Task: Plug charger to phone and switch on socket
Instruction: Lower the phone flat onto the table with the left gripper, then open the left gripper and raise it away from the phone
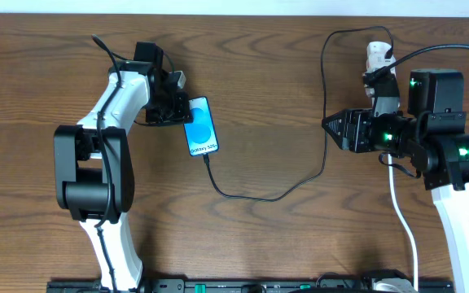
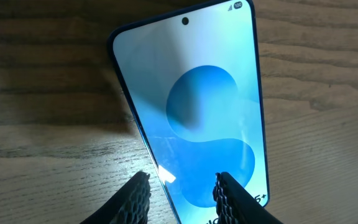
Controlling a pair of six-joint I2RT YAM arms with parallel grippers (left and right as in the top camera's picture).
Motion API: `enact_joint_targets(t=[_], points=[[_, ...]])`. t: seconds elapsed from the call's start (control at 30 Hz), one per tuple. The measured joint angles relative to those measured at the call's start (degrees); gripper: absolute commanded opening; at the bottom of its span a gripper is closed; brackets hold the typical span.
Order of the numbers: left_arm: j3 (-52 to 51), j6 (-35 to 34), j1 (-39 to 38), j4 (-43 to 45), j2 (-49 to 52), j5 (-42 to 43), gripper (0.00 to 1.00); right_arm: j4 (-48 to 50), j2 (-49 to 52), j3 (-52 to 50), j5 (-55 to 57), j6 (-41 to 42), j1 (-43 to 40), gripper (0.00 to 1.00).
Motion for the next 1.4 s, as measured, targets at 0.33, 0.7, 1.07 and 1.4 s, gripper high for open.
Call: enact_joint_targets(t=[0.33, 0.7, 1.07, 1.4], points=[[0.04, 0.02, 0.00, -0.33, -0.02, -3.82, 0.36, -0.20, 0.00, 0.02, 0.46, -0.11, 0.00, 0.56], [2.12, -1.73, 0.02, -2.95, -10.58, -9.42, 0.38, -0.33, 0.00, 0.02, 1.53, -0.20, 0.00, 0.58], [3.52, -3.50, 0.00, -3.85, -26.29, -10.67, 0.43, -0.33, 0.00, 0.00, 2.64, -0.22, 0.00, 0.62], [3.52, -4.35, 0.02, -4.66, -31.12, -10.67, 0.43, -0.22, 0.00, 0.00, 2.89, -0.42, 0.00, 0.68]])
